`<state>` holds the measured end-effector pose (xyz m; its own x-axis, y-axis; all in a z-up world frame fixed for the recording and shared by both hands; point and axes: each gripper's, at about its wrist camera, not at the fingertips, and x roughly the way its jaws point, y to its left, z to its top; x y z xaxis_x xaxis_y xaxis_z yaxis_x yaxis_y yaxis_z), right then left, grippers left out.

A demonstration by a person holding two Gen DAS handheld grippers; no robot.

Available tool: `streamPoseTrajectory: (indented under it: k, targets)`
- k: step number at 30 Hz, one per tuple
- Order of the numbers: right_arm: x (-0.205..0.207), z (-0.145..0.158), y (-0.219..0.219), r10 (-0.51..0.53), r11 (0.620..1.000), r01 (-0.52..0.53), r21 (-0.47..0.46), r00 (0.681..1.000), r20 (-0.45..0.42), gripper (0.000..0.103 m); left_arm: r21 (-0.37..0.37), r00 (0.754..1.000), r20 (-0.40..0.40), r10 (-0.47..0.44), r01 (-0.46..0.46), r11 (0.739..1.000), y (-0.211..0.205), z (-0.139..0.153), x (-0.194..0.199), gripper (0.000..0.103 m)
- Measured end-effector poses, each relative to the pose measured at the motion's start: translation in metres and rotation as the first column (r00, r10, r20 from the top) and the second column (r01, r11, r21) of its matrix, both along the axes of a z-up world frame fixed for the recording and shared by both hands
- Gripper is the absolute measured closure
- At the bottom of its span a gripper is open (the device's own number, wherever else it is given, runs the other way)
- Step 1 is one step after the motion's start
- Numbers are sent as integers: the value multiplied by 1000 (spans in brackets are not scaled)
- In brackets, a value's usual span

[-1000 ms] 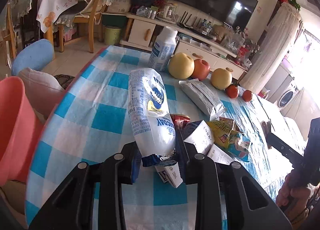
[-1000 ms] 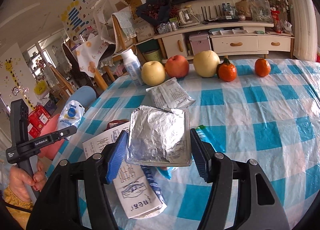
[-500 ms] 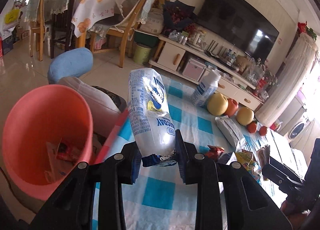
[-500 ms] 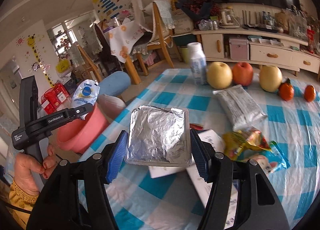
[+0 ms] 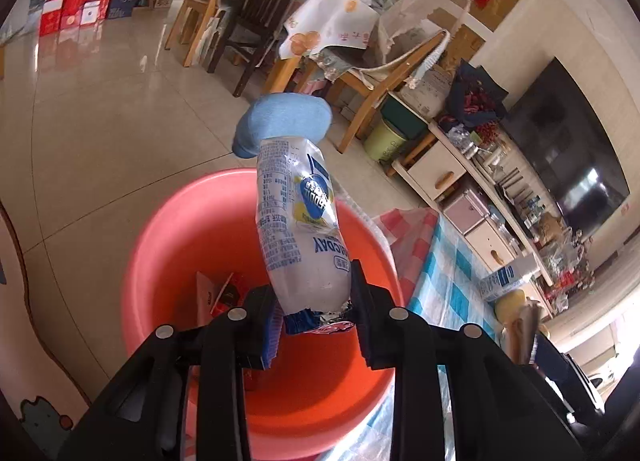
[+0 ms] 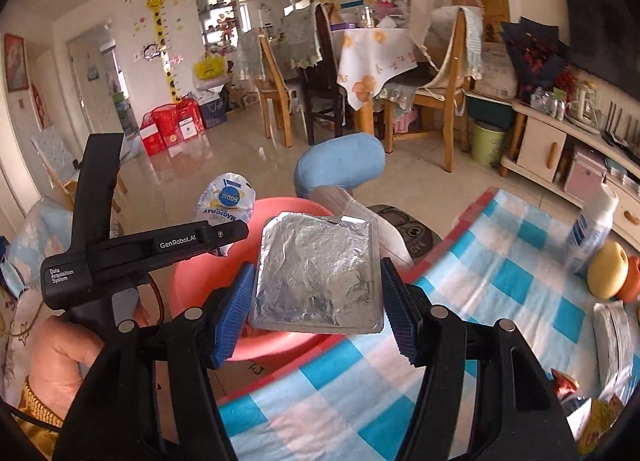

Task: Collect trash
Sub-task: 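Lift the white bag and foil tray and carry both over the pink bucket, then open both tools to drop the items into the pink bucket, then move both open tools back over the milk cartons on the table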

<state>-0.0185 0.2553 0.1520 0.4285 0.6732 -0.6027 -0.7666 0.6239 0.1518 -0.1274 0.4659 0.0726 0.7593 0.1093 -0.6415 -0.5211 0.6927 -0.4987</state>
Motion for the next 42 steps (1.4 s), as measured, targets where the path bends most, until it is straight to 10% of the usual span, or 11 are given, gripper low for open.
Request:
streamPoseTrajectory:
  k: [4, 8, 12, 42]
  targets:
    - [6, -16, 41, 85, 995, -84, -48, 996, 17, 27, -46, 999, -28, 23, -24, 999, 16, -12, 2, 70]
    - [3, -27, 57, 76, 994, -71, -88, 995, 58, 19, -29, 994, -77, 77, -79, 996, 21, -19, 1, 28]
    - [-1, -27, 47, 12, 998, -8, -58, 998, 65, 14, -2, 992, -83, 90, -90, 996, 18, -16, 6, 14]
    - [-57, -29, -118, -333, 922, 357, -153, 929, 160, 4, 128, 994, 36, -101, 96, 987, -94, 16, 33, 8]
